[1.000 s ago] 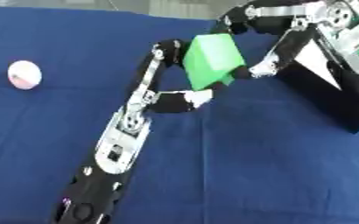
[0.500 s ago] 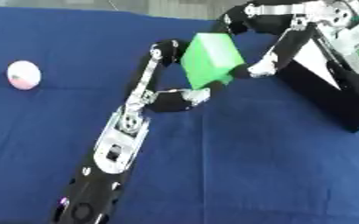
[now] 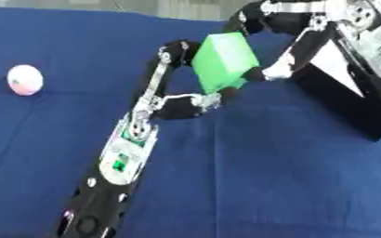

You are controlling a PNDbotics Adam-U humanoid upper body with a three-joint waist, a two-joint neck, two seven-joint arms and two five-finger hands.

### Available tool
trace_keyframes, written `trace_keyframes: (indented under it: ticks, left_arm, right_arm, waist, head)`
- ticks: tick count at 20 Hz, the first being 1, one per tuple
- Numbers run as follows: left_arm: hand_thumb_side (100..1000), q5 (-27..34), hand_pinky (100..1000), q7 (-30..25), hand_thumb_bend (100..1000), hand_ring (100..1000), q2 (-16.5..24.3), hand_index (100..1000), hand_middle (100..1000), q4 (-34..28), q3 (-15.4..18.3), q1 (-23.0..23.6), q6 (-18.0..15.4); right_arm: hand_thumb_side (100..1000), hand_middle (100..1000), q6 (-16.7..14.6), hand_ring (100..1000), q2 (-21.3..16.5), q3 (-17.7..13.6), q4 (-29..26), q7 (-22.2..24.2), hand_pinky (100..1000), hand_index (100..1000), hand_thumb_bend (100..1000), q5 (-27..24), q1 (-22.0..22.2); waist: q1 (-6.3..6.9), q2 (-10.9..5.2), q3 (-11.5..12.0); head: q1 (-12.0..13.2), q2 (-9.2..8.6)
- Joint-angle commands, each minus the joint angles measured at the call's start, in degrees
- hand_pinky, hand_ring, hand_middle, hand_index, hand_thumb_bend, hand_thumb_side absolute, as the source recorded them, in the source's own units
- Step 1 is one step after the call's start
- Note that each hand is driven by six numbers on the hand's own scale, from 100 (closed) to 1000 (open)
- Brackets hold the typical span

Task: Pick up the objects with one hand, pass them to the other hand, and then place them into the box on the other side of the table.

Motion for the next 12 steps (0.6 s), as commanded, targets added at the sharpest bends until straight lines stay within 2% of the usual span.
trace_keyframes:
  ticks: [1, 6, 12]
  left_arm:
    - [374, -0.9, 651, 0.8, 787, 627, -0.1, 823, 625, -0.8, -0.2, -0.8, -0.4]
    - [429, -1.4, 659, 1.3, 863, 637, 0.1, 835, 636, -0.5, 0.0, -0.7, -0.6]
    - [407, -3.1, 655, 3.1, 840, 635, 1.0, 834, 632, 0.0, 0.8, -0.4, -0.2]
  right_arm:
    - [143, 408, 0.2, 888, -1.7, -0.8, -0.9, -0.6, 796, 480, 236, 0.0, -0.8]
    - [137, 406, 0.4, 885, -2.0, -0.9, -1.1, -0.9, 795, 479, 245, 0.1, -0.6]
    - [126, 407, -0.1, 882, -3.9, -1.7, -1.6, -2.4, 795, 480, 253, -0.2, 0.7]
  waist:
    - [-0.42, -0.40, -0.1]
    - [-0.36, -0.44, -0.2]
    - [-0.39, -0.89, -0.7]
  head:
    - [-0.2, -0.45]
    - [-0.3, -0.30]
    - [-0.4, -0.10]
